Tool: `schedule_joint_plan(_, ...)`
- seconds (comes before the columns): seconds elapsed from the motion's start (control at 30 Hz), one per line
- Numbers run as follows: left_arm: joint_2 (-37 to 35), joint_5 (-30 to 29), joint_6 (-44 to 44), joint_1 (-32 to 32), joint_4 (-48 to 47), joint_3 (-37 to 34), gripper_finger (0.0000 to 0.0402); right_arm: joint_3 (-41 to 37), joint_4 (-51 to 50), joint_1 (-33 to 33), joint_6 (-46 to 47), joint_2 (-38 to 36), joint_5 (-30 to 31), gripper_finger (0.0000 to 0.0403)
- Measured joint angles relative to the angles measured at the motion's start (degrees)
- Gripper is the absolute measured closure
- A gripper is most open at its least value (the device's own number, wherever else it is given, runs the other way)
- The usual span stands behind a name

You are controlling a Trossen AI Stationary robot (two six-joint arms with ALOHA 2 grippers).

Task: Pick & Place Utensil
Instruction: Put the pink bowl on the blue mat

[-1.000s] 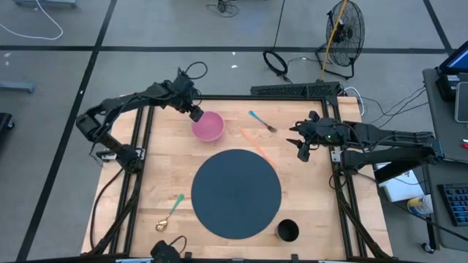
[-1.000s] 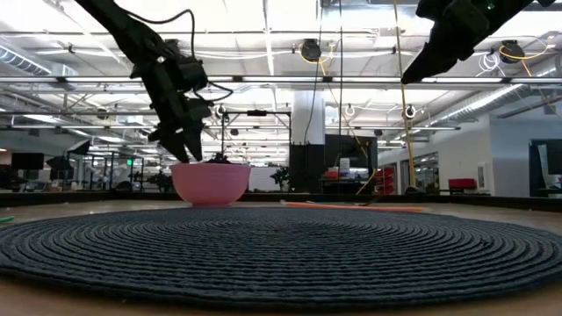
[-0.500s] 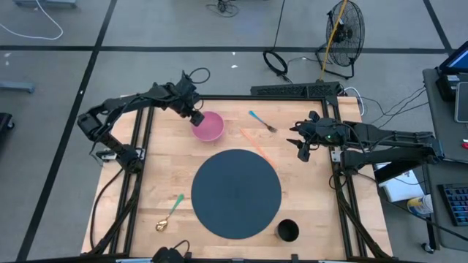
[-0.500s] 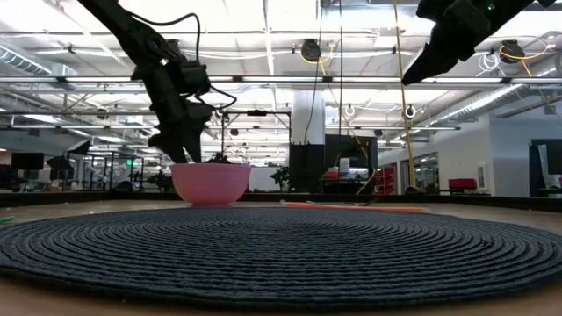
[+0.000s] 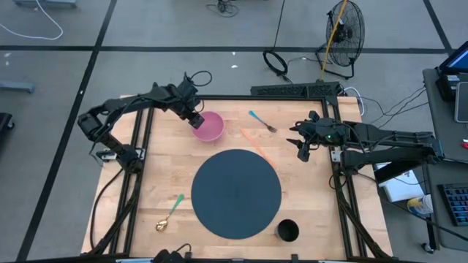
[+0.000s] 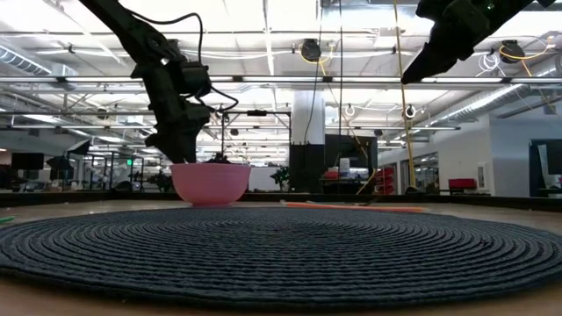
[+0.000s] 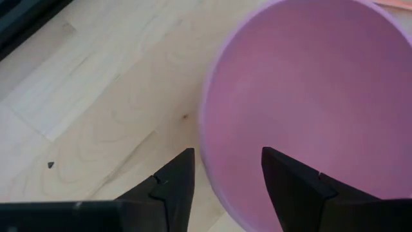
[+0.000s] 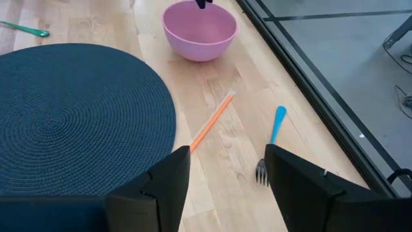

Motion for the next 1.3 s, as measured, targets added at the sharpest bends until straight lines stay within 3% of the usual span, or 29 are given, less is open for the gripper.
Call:
schedule_joint_plan(0.4,0.20,-4.26,1.04,-1.05,-1.34,-0.04,0.0227,0.00,-0.02,0.00,0.00,0.00,-0.02,0.0204)
schedule_joint_plan(1.3,3.26,-3.01,0.91,-1.00,-1.76,-0.04,0.0229,-0.02,-0.02,0.02,0.22,0.00,0.04,0.0204)
